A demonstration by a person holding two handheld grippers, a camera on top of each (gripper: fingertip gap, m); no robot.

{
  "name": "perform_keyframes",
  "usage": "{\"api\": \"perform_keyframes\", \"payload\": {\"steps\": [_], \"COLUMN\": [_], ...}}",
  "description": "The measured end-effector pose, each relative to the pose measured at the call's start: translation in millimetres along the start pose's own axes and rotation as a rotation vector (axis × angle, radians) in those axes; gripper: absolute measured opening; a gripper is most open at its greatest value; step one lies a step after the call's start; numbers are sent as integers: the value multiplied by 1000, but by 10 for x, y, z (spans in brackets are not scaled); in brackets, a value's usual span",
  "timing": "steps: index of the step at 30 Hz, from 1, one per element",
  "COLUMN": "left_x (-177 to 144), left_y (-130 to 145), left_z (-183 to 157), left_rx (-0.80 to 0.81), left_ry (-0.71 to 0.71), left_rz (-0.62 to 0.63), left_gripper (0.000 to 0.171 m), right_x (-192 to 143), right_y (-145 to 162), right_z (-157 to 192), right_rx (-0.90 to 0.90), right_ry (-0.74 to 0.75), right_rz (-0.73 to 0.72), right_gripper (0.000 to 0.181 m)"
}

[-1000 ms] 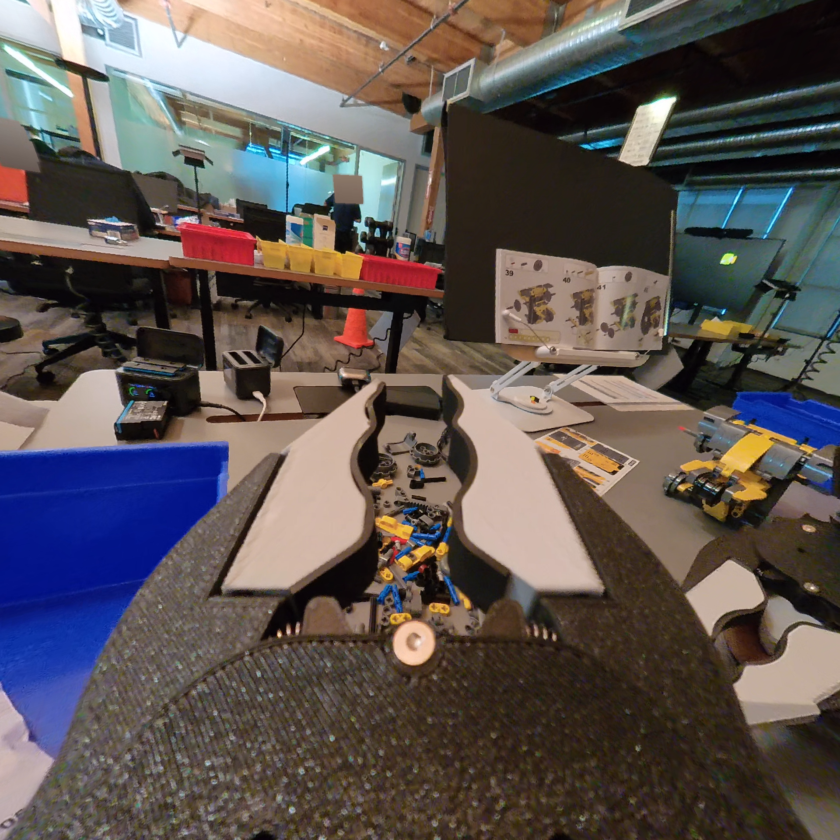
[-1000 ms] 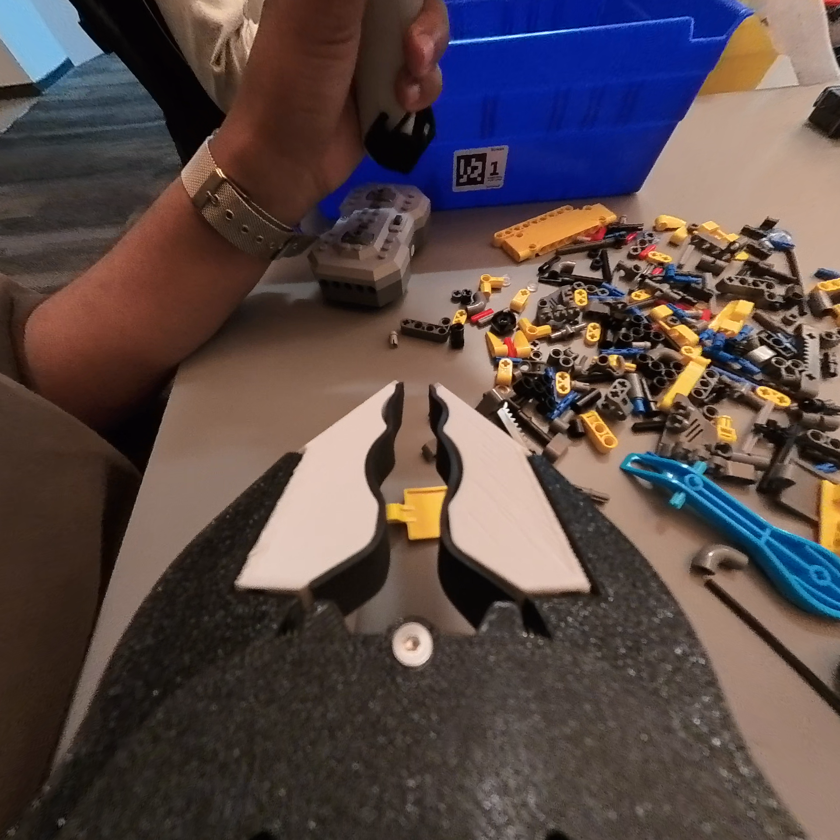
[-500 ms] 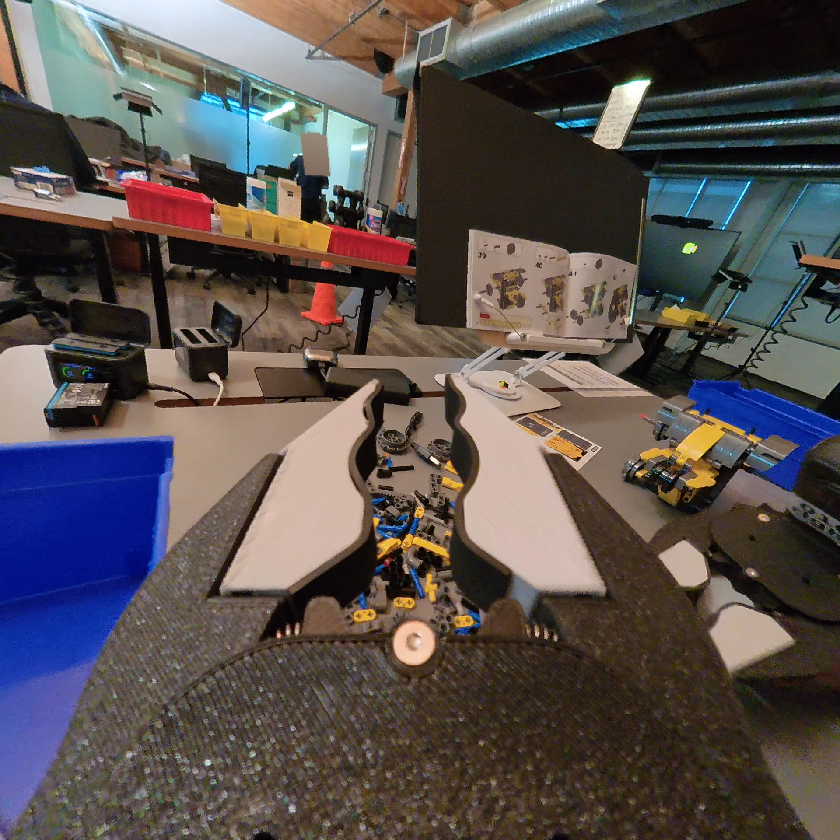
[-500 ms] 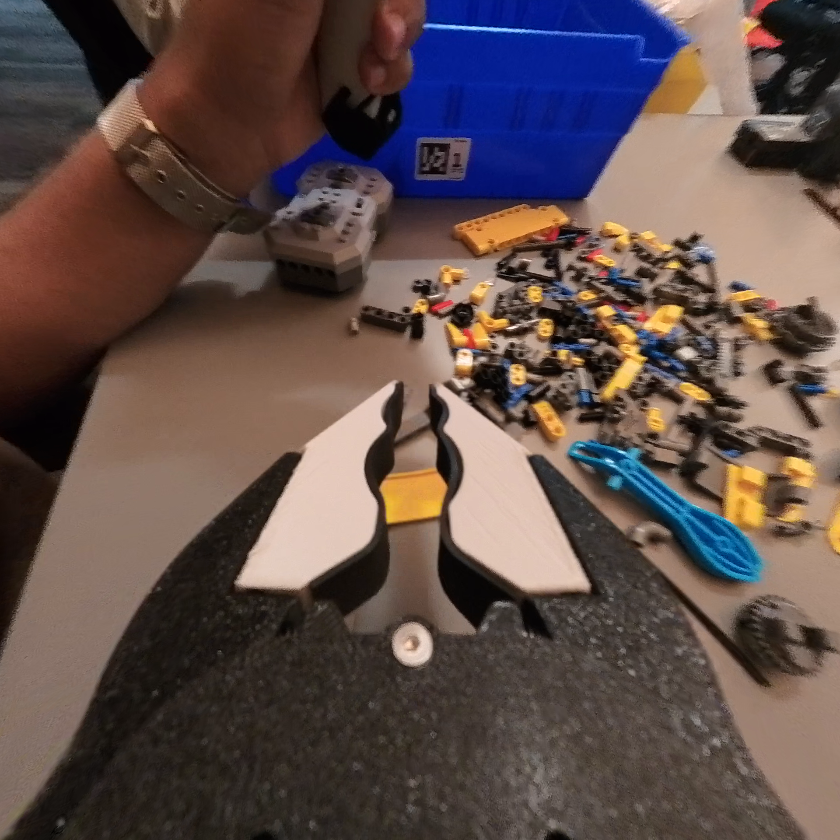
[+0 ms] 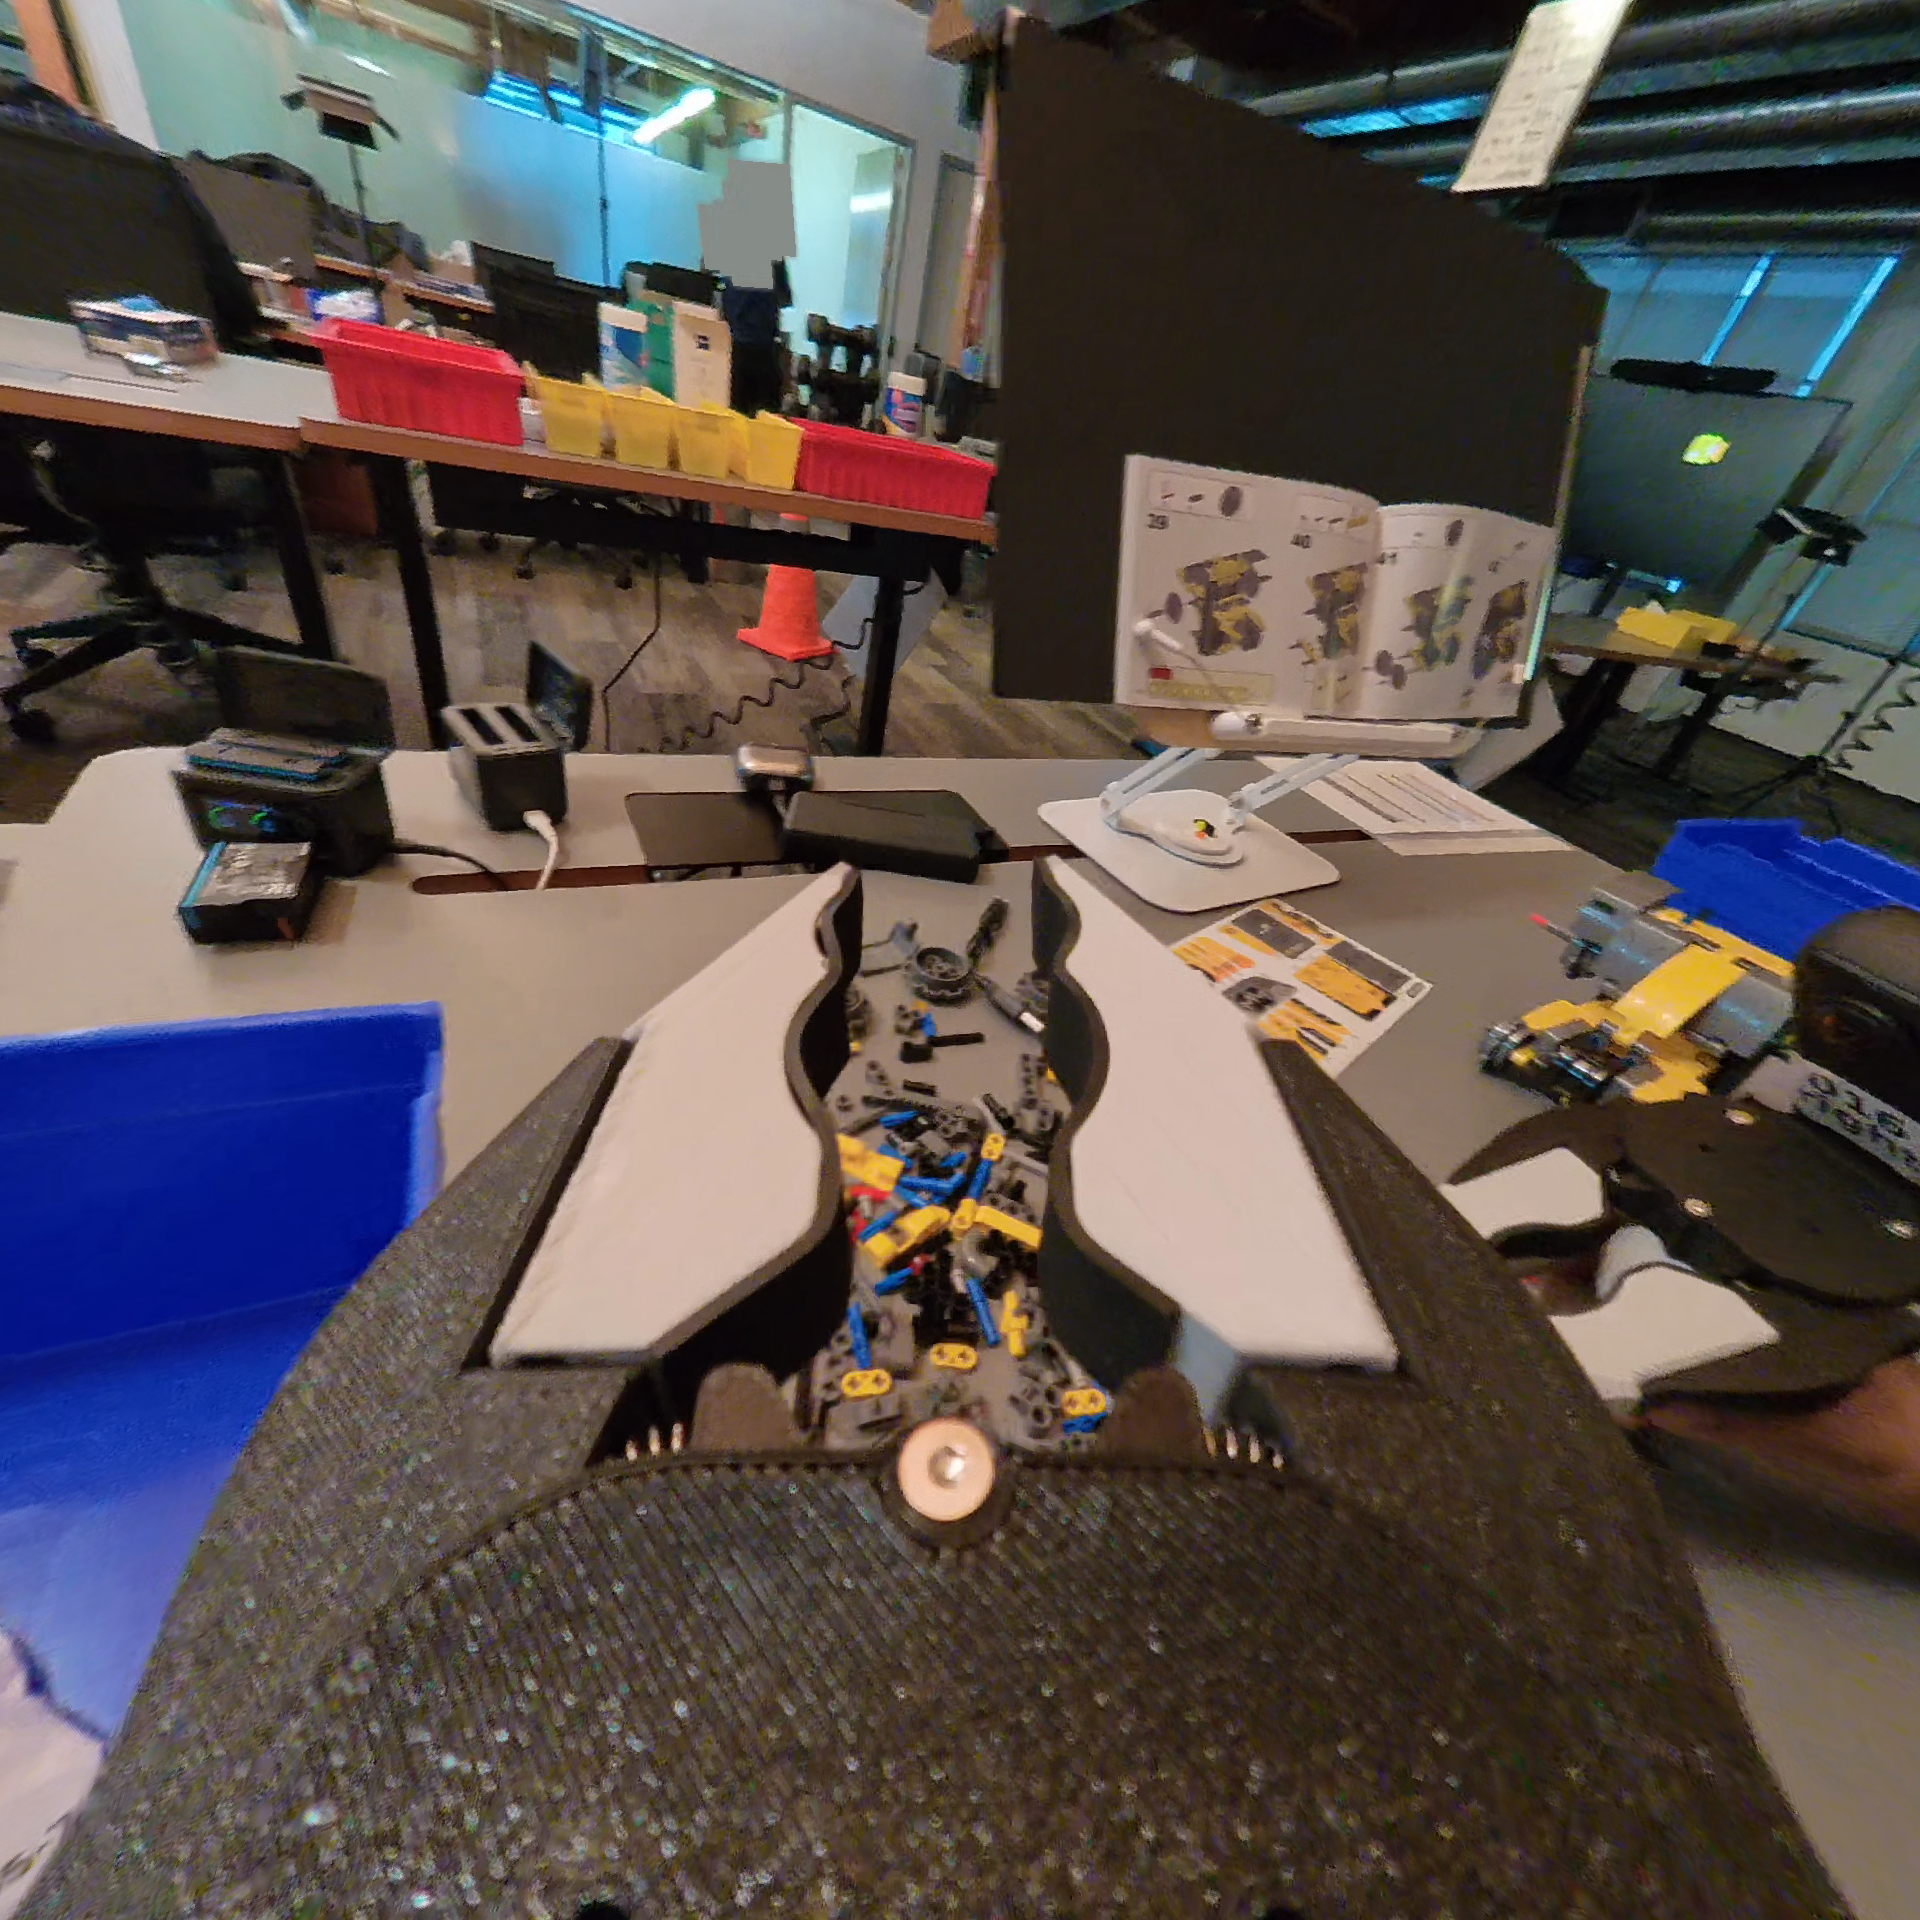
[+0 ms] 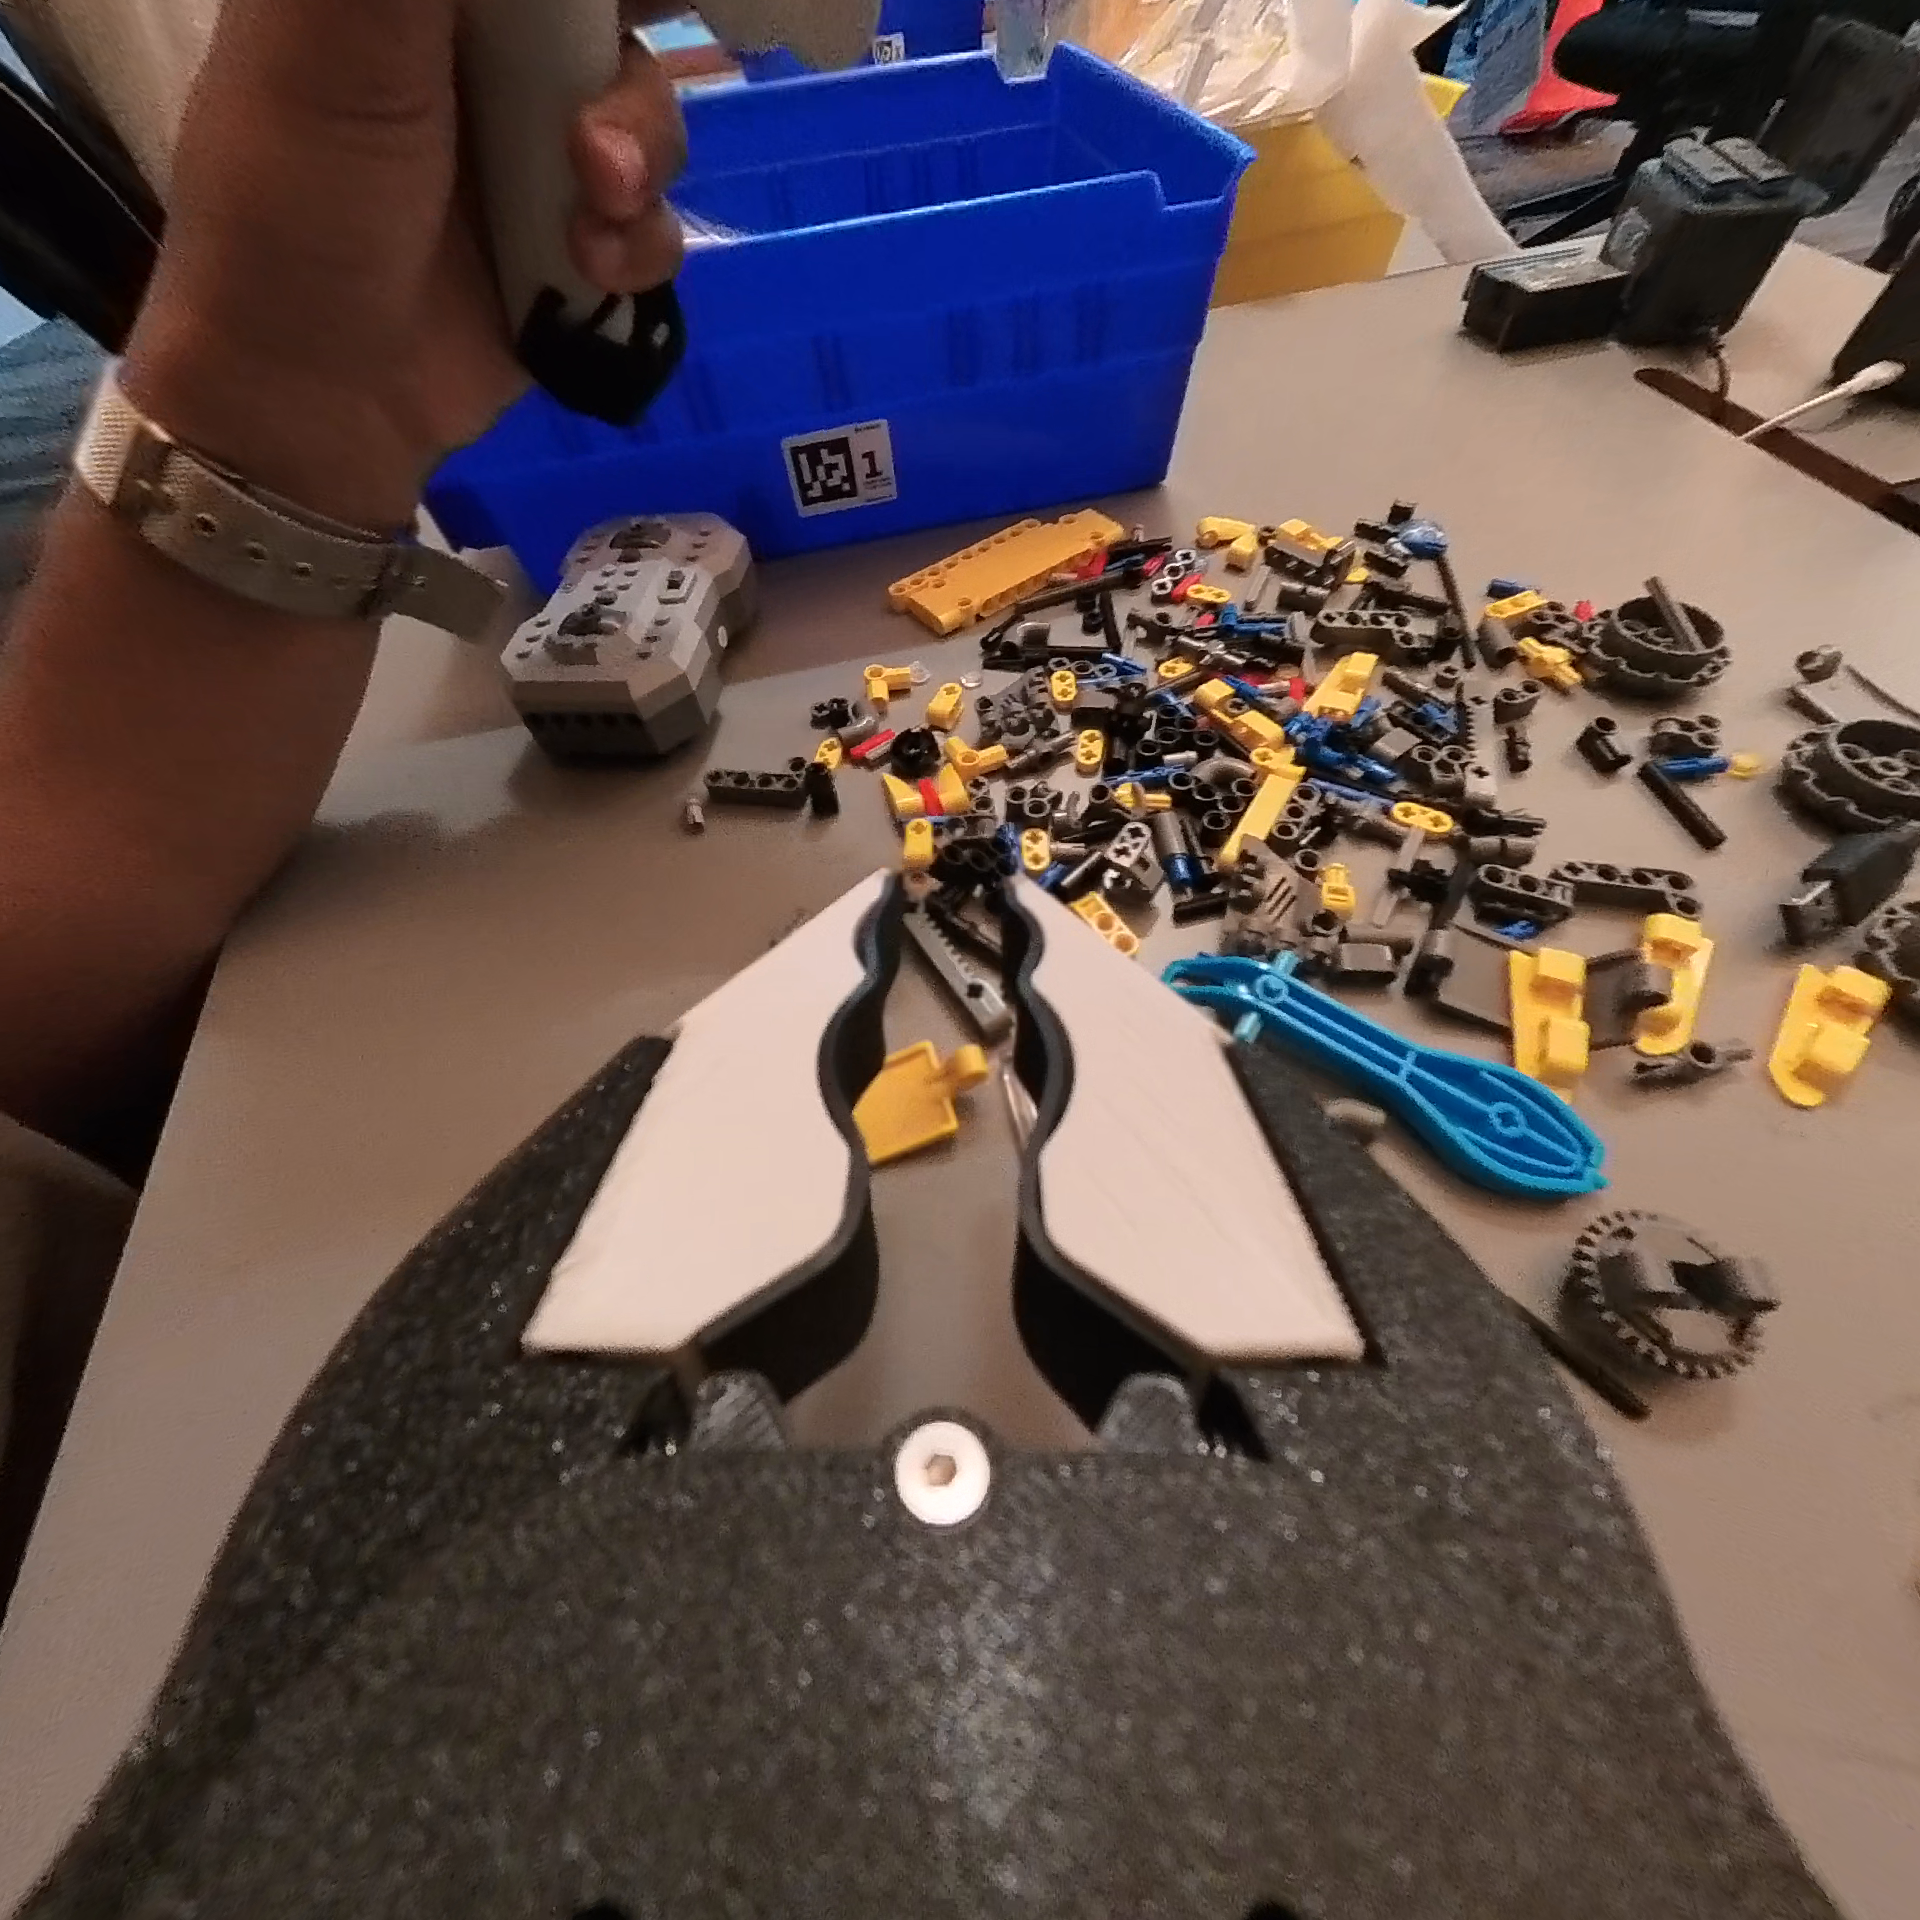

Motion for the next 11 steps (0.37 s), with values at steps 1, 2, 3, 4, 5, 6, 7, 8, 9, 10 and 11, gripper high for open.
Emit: {"api": "perform_keyframes", "payload": {"steps": [1, 2, 3, 4, 5, 6, 7, 8, 9, 10, 11], "left_x": [-13, -28, -45, -59, -70, -76, -78, -76, -72, -70, -69], "left_y": [1, 0, -1, -2, -2, 0, 4, 9, 12, 13, 11], "left_z": [46, 86, 122, 153, 177, 196, 209, 216, 218, 216, 212], "left_rx": [-11, -21, -29, -35, -40, -45, -49, -51, -52, -51, -47], "left_ry": [-9, -15, -21, -28, -33, -34, -33, -32, -31, -30, -31], "left_rz": [-2, -9, -20, -32, -41, -46, -49, -50, -49, -49, -51], "left_gripper": [31, 31, 31, 31, 31, 31, 31, 31, 31, 31, 31], "right_x": [6, 11, 17, 25, 33, 39, 45, 48, 49, 49, 50], "right_y": [-5, -13, -19, -21, -19, -17, -16, -18, -20, -22, -24], "right_z": [15, 31, 46, 57, 65, 70, 73, 77, 79, 81, 82], "right_rx": [-5, -10, -14, -17, -19, -20, -19, -18, -15, -11, -7], "right_ry": [-2, -4, -7, -10, -12, -13, -13, -12, -12, -12, -14], "right_rz": [1, -1, -2, 0, 5, 10, 14, 16, 14, 11, 8], "right_gripper": [18, 19, 20, 21, 21, 22, 24, 25, 26, 27, 28]}}
Point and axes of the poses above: each gripper's, where its closed fingertips meet, x out along the fingers, y out of its underside, z = x × y across the jaws, the point moved 10 cm from there along -x, back along the fingers, and after that the axes turned 12 degrees about -x, right-handed, at the moved point
